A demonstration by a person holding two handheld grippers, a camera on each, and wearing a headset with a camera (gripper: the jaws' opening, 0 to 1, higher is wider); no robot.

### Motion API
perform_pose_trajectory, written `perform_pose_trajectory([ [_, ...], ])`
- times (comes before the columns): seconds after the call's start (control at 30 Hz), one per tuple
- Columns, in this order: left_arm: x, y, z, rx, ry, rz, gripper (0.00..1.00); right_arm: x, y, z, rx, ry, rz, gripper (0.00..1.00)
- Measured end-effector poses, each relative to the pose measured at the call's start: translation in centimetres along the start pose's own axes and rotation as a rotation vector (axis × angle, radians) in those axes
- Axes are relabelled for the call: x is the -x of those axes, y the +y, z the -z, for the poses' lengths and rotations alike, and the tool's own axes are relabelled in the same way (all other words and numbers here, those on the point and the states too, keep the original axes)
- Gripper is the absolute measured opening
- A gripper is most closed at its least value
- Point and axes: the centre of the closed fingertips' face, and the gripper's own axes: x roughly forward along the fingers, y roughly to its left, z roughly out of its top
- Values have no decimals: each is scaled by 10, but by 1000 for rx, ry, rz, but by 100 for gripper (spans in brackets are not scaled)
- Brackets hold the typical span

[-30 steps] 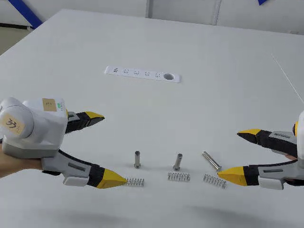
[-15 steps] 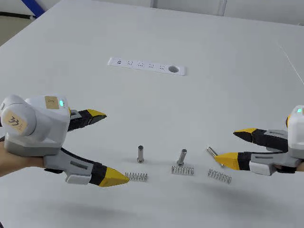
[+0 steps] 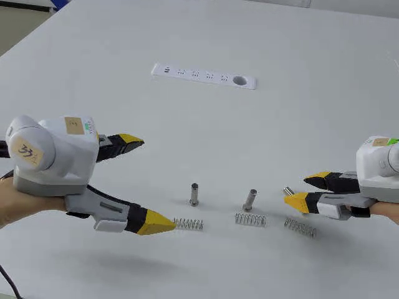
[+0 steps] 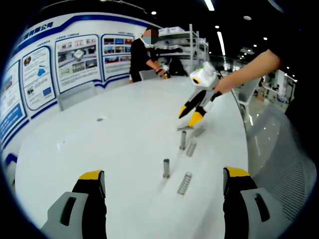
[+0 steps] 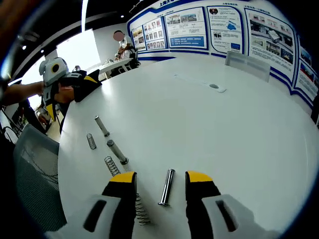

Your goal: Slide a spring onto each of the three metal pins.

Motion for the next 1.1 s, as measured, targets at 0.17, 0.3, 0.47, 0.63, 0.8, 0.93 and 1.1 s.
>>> perform_pose_trajectory([
  [0.17, -1, -2, 8, 18, 13, 0, 100, -8, -7, 4, -16, 25, 39, 31],
  [0.3, -3, -6, 10, 23, 20, 8, 100, -14, -10, 10, -47, 60, 69, 27],
  [0.47, -2, -5, 9, 19, 21, 3, 100, -19, -10, 10, -70, 69, 81, 25],
  [0.63, 4, 0, 9, 35, 11, -16, 100, -23, -12, 13, -73, 88, 99, 23],
  [0.8, 7, 2, 11, 44, 15, -24, 100, -25, -14, 16, -45, 105, 111, 21],
  [0.93, 8, 3, 12, 46, 18, -29, 100, -27, -17, 17, -42, 109, 119, 17],
  [1.1, 8, 3, 11, 48, 18, -28, 99, -27, -17, 19, -54, 139, 163, 11],
])
